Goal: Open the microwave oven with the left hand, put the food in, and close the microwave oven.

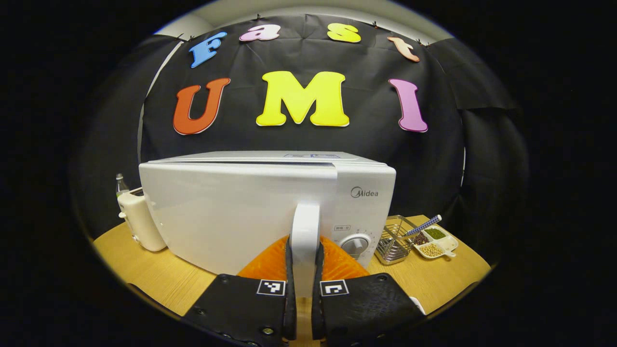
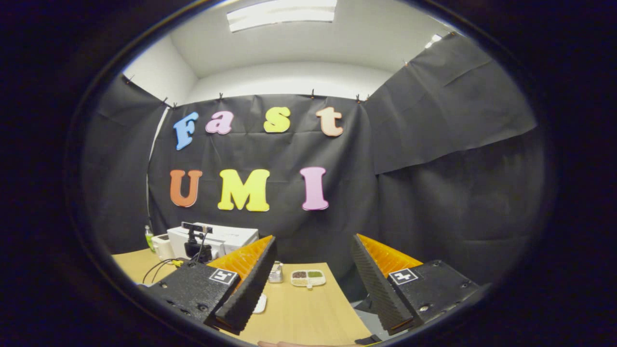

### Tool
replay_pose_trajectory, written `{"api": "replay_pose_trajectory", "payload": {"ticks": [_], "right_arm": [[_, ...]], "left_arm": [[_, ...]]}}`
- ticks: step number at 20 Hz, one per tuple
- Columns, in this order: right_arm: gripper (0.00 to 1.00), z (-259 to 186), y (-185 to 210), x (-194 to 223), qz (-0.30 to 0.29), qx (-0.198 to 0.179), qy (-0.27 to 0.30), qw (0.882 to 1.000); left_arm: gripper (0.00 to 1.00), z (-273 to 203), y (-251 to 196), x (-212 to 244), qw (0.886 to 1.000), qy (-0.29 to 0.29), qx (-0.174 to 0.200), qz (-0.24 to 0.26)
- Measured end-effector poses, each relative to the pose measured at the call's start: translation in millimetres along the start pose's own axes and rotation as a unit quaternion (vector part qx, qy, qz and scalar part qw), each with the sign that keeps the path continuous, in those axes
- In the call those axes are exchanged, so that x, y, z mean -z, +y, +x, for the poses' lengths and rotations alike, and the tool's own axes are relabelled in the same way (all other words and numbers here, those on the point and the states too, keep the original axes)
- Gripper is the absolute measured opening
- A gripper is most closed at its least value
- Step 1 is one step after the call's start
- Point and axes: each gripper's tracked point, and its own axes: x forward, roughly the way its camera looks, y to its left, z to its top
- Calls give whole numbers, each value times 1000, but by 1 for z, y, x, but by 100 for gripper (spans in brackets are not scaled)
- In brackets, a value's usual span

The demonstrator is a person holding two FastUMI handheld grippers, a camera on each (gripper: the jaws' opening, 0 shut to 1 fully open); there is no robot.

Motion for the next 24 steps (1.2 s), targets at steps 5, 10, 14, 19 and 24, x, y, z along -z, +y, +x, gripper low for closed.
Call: {"api": "replay_pose_trajectory", "payload": {"ticks": [5, 10, 14, 19, 24], "right_arm": [[99, -6, 34, 14, 9, -32, 42, 999], [99, -19, 58, -4, 6, -36, 32, 999], [92, -34, 65, -27, -6, -20, 0, 1000], [99, -48, 67, -52, -12, 14, -46, 999], [99, -49, 93, -46, -14, 1, -49, 999]], "left_arm": [[12, -45, 12, 6, 998, -5, 63, -4], [12, -87, 34, 15, 998, 4, 70, -6], [12, -118, 57, 21, 997, 0, 72, -9], [12, -158, 98, 26, 998, -18, 55, 7], [15, -201, 158, 32, 1000, -19, 22, 1]]}}
